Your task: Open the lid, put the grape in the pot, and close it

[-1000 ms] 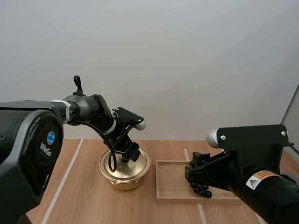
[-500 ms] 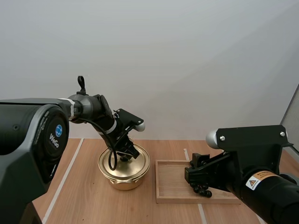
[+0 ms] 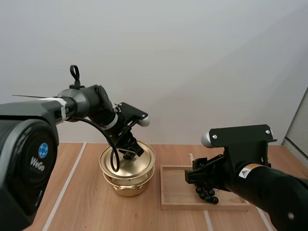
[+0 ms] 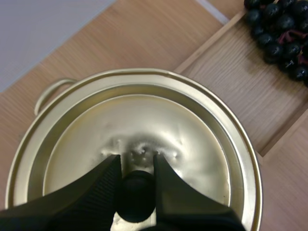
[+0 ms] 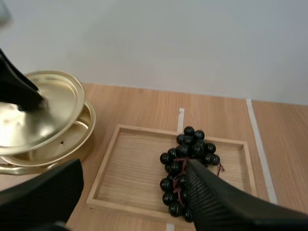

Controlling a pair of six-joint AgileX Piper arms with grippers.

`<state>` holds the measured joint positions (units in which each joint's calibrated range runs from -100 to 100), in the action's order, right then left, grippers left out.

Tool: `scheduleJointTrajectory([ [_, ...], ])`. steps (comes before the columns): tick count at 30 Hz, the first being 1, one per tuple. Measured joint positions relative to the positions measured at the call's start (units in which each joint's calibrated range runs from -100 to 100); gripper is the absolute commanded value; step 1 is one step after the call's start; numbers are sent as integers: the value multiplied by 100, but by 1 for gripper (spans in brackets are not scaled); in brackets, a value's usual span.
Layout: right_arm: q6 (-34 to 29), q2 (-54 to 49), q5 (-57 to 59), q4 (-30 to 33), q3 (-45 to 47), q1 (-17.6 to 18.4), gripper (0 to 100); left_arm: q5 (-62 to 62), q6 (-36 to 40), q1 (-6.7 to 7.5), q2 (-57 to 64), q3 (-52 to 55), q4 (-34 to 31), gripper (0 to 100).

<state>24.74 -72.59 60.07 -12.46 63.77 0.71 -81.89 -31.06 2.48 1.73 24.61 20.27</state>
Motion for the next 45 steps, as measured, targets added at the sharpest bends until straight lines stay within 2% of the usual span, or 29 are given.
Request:
scheduleJointTrajectory([
  [2,43,1126,-665,-23,-134,0,100,-70,8,0,260,-28,-13,0],
  [13,93,3222,-1079,-49,-870,-34,100,-192,19,0,2746,-371,-23,0],
  [14,101,4196,-1298,-49,-1286,-183,100,-214,19,0,3074,-387,-23,0],
  [16,101,4951,-1561,-49,-1562,-354,100,-228,19,0,3458,-387,-23,0],
  [20,101,5837,-1657,-49,-1886,-441,100,-290,19,0,4230,-403,-23,0],
  [34,101,7321,-2889,211,-2054,-443,100,-546,19,0,4320,-403,-23,0],
  [42,147,7684,-3209,255,-2115,-443,100,-615,19,0,4320,-403,-23,0],
  [44,182,7708,-3226,255,-2143,-443,70,-615,19,0,4320,-403,-23,0],
  [45,182,7708,-3226,255,-2143,-443,41,-615,19,0,4320,-403,-23,0],
])
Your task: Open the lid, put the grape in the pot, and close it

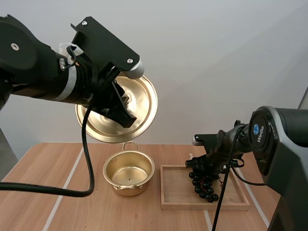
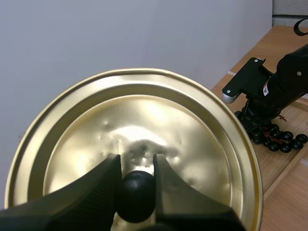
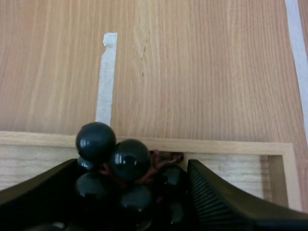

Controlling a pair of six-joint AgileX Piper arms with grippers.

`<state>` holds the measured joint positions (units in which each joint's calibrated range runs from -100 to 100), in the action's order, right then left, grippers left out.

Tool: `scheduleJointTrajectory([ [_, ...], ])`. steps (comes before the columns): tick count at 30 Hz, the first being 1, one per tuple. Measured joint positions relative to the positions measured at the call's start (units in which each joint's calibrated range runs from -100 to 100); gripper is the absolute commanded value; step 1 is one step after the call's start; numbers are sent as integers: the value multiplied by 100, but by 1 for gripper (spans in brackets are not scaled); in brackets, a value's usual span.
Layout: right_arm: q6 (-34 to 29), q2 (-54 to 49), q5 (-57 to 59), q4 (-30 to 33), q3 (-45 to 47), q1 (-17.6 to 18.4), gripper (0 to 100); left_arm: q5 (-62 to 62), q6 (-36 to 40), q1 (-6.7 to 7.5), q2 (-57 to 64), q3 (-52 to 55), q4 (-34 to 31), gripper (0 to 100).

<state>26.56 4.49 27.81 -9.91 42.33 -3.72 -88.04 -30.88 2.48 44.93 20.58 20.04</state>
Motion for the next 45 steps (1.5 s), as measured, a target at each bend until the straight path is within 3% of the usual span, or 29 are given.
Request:
scheduleJointTrajectory([
  [2,20,0,22,-11,0,17,0,0,0,0,0,0,0,0],
  [10,27,-258,504,-90,0,25,0,-281,130,0,0,-342,0,0],
  [13,53,-870,1193,-463,60,25,0,-586,248,0,10,-830,0,0],
  [20,526,-1919,1355,-1047,44,168,0,-747,297,0,110,-1481,0,0],
  [24,715,-2384,1419,-1200,-75,395,0,-792,317,0,175,-1744,0,0],
  [28,761,-2846,1494,-1281,-566,998,0,-854,410,0,310,-2300,0,0],
  [34,780,-2842,1494,-1302,-948,1529,0,-877,485,0,485,-2698,-4,0],
  [38,792,-2462,1251,-1324,-1291,1952,0,-877,503,0,599,-2963,-26,0],
  [45,802,-1292,1058,-1324,-1625,2186,0,-857,698,0,661,-3079,-96,0],
])
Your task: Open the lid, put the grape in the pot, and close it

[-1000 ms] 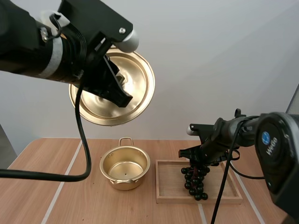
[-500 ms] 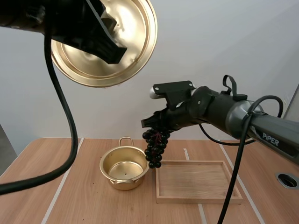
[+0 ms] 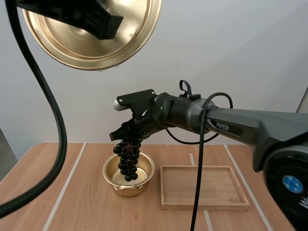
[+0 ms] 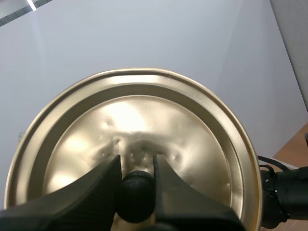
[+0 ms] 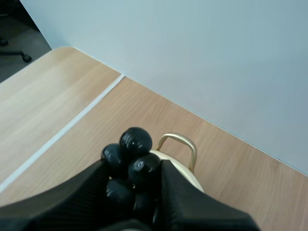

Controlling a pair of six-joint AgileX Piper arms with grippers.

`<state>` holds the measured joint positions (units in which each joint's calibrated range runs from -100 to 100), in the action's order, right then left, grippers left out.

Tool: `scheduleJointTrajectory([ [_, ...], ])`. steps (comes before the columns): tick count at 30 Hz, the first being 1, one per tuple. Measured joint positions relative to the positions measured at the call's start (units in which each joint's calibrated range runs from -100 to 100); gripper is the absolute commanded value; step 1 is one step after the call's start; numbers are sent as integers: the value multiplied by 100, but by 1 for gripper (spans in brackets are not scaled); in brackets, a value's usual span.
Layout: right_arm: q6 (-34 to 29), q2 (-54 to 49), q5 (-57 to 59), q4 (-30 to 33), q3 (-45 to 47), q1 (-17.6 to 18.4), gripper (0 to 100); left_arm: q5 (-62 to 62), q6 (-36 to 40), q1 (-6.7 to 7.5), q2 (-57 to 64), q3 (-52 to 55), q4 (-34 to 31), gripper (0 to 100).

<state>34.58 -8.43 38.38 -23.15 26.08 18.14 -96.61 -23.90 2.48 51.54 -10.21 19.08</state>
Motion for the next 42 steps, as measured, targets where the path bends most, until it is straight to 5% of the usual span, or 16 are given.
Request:
scheduleJointTrajectory([
  [2,51,269,-65,0,-6,0,0,0,29,0,0,0,-82,0],
  [3,64,391,-92,0,-6,0,11,0,27,0,0,0,-94,0],
  [6,74,602,-157,0,-17,0,68,0,27,0,0,0,-94,0],
  [7,74,601,-157,-18,-17,0,97,0,27,0,0,0,-94,0],
  [8,81,601,-96,-52,-17,0,100,0,36,0,0,0,-94,0],
  [23,94,-277,316,-176,-52,0,100,0,43,0,0,0,-94,0],
  [24,94,-331,376,-176,-52,0,81,0,43,0,0,0,-94,0],
  [27,94,-343,393,-188,-52,0,4,0,43,0,0,0,-94,0],
  [37,93,8,-372,-221,-225,0,0,0,51,0,0,0,-141,0],
  [38,93,86,-373,-221,-266,0,24,0,51,0,0,0,-164,0],
  [39,93,170,-373,-221,-279,0,37,0,51,0,0,0,-179,0],
  [40,93,319,-351,-234,-279,0,72,0,51,0,0,0,-179,0],
  [41,104,407,-309,-234,-279,0,96,0,51,0,0,0,-190,0],
  [42,104,489,-260,-245,-279,0,100,0,65,0,0,0,-190,0],
])
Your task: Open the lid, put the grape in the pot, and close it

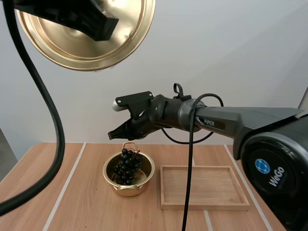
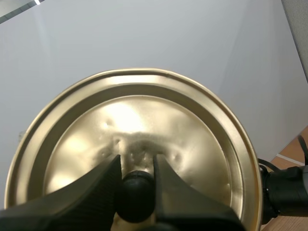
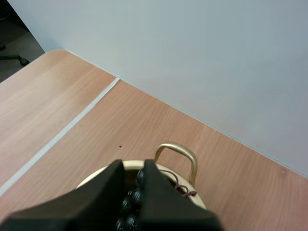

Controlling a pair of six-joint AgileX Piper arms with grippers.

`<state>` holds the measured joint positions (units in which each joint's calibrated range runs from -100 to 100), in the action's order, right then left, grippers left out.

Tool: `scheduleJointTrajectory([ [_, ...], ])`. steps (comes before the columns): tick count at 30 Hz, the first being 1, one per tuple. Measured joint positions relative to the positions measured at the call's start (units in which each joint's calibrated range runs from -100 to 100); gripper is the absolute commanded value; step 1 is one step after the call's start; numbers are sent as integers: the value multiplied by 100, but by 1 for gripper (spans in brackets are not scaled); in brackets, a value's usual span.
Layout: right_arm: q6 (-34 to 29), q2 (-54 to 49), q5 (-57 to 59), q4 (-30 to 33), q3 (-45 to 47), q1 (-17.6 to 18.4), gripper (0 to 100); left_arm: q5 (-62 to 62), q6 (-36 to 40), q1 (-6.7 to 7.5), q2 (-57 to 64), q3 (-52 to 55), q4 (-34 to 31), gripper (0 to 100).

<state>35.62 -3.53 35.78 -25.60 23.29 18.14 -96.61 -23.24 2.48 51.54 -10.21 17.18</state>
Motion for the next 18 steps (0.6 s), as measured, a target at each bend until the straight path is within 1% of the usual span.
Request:
scheduleJointTrajectory([
  [5,13,202,-38,-12,0,48,100,0,65,0,0,0,-10,0],
  [8,24,279,-277,-12,0,142,100,0,93,0,0,0,-13,0],
  [13,65,558,-463,-12,-11,181,100,0,93,0,0,0,-23,0],
  [18,65,953,-579,265,-11,181,100,0,93,0,0,0,-23,0],
])
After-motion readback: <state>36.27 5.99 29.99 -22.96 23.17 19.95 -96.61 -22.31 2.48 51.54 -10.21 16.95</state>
